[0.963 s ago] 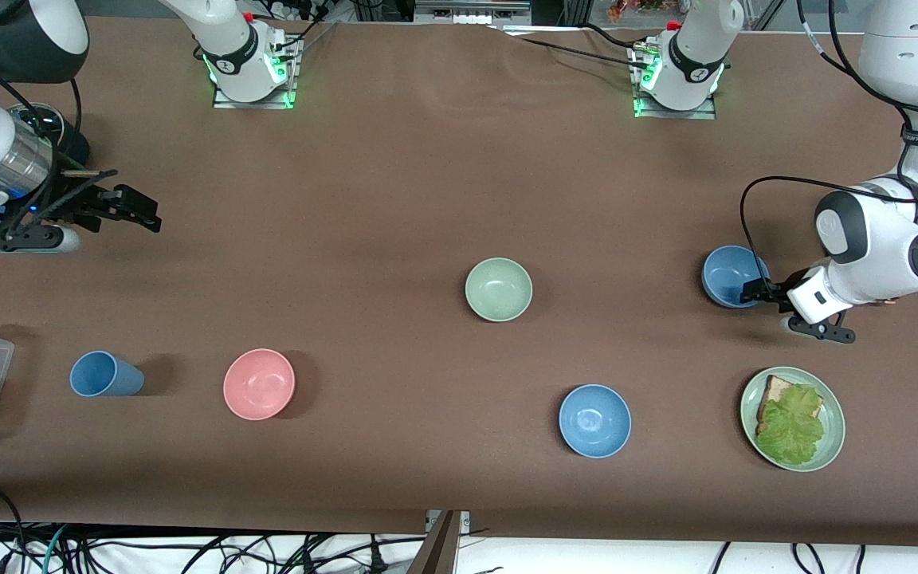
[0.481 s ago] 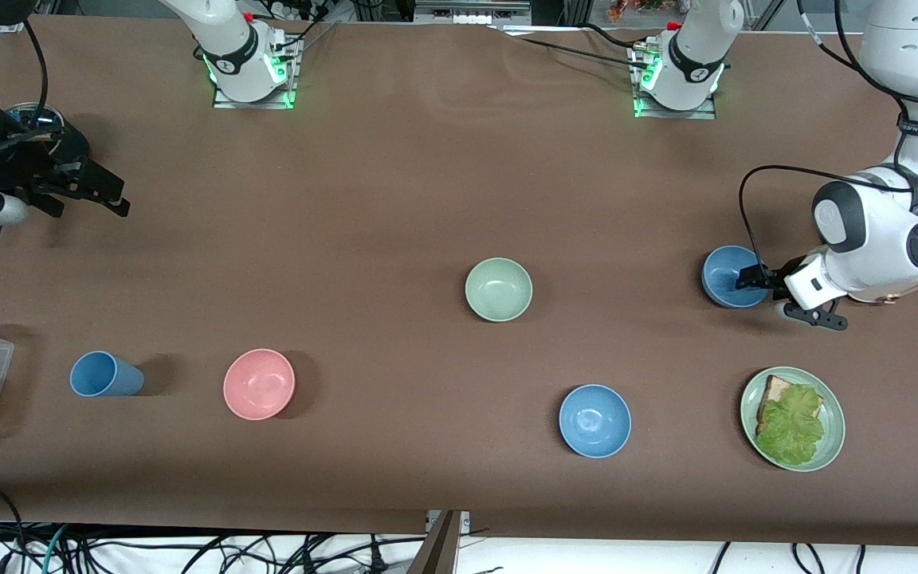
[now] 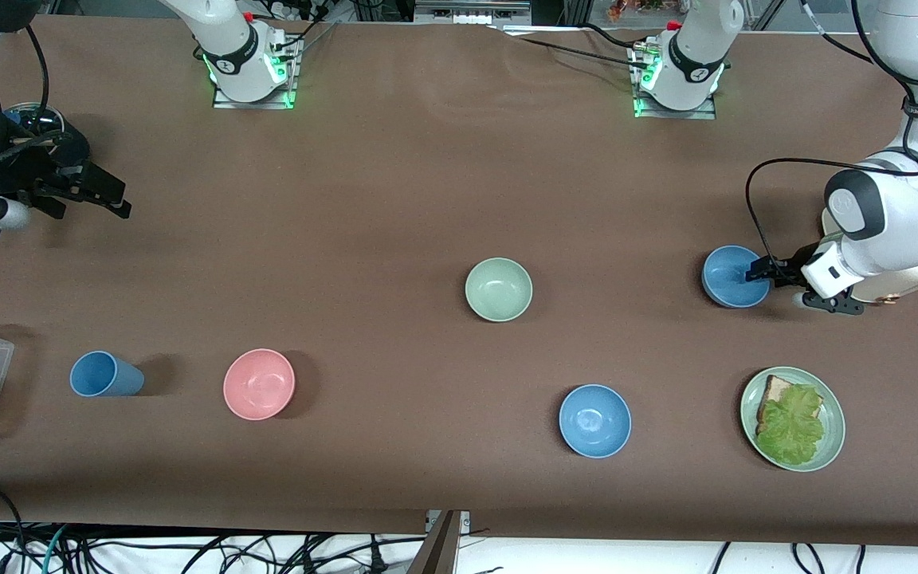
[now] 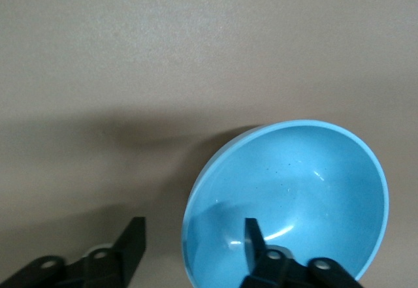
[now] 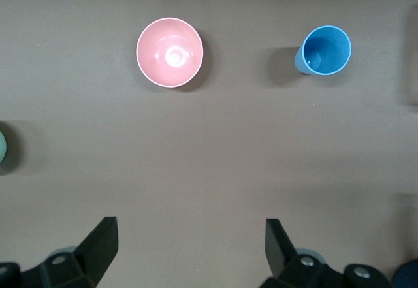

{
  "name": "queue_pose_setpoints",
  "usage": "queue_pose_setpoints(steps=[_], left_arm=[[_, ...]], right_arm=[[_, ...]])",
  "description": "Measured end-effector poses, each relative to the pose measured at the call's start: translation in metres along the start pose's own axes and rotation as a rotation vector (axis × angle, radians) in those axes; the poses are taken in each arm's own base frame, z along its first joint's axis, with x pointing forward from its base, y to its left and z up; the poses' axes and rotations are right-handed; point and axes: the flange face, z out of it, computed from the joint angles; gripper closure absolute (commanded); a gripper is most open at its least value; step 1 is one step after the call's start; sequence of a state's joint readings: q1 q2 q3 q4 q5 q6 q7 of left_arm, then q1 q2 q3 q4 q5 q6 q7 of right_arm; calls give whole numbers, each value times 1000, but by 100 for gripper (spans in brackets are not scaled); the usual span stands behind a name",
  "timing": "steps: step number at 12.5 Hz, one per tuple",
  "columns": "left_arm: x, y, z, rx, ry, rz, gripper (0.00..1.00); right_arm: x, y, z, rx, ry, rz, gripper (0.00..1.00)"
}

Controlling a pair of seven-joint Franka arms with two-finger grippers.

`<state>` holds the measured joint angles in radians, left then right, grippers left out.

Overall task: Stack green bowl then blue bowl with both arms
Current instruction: 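Lift the light blue bowl with the left gripper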

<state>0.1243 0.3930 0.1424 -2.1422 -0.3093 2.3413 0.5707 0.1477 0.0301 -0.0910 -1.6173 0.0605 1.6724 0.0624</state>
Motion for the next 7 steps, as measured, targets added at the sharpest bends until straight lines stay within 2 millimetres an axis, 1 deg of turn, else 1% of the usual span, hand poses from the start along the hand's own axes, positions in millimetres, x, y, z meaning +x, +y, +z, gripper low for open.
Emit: queue_pose_setpoints(steps=[2, 4, 6, 7], left_arm=[[-1, 1, 2, -22, 9, -25, 100], [-2, 0, 4, -25, 6, -29, 100], [-1, 0, 6, -25, 5, -30, 100], [2, 1, 3, -23, 12, -27, 100]], right_arm=[[2, 3, -1, 0, 6, 7, 1], [5, 11, 1, -1, 5, 22, 1], [7, 11, 0, -2, 8, 21, 1], [7, 9, -1, -2, 9, 19, 1]])
